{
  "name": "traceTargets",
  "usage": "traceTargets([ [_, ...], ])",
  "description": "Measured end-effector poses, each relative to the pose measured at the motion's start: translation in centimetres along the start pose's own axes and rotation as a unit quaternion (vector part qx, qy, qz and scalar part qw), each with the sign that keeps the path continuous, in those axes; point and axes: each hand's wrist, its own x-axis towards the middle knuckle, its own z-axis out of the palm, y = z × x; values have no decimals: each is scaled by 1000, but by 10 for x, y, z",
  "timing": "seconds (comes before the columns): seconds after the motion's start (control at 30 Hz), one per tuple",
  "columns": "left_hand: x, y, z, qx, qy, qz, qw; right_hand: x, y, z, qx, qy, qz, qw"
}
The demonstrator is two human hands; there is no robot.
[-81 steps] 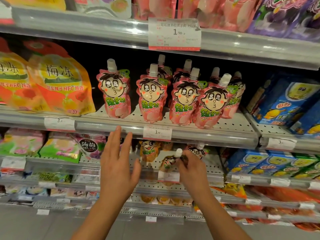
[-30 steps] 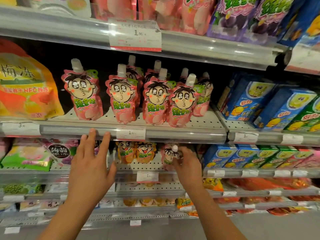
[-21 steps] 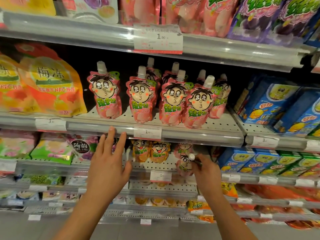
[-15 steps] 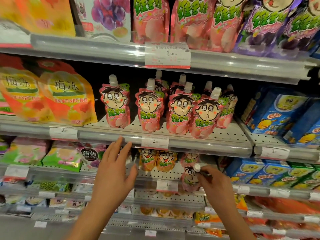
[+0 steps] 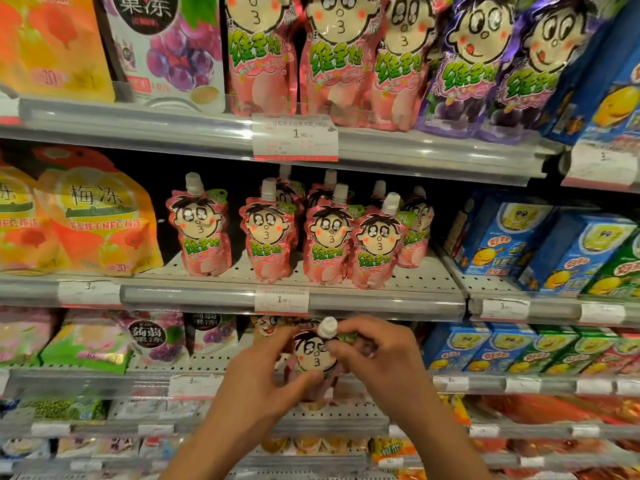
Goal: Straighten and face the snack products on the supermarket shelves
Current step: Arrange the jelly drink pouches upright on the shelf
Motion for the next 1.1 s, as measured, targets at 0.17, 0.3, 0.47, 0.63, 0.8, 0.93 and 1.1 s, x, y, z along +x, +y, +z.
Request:
traceTargets([
  [0.17, 3, 6, -3, -33, 32, -28, 999, 5, -11, -2, 9, -31, 29, 999],
  [0.3, 13, 2, -9, -25, 56, -24, 998, 10, -17, -6, 20, -30, 38, 999],
  [0.47, 26, -6, -24, -7, 106, -33, 994, 24, -25, -32, 44, 70, 48, 995],
  [0.63, 29, -6, -29, 0, 102, -28, 994, 53, -17, -59, -50, 195, 32, 979],
  [0.8, 31, 5, -25, -38, 97, -42, 994, 65, -28, -75, -52, 206, 33, 977],
  [0.93, 50, 43, -33, -69, 97, -6, 993, 63, -40, -83, -35, 128, 27, 991],
  [1.1, 80, 116, -45, -80, 105, 106, 986, 62, -76, -105, 15, 65, -28, 997],
])
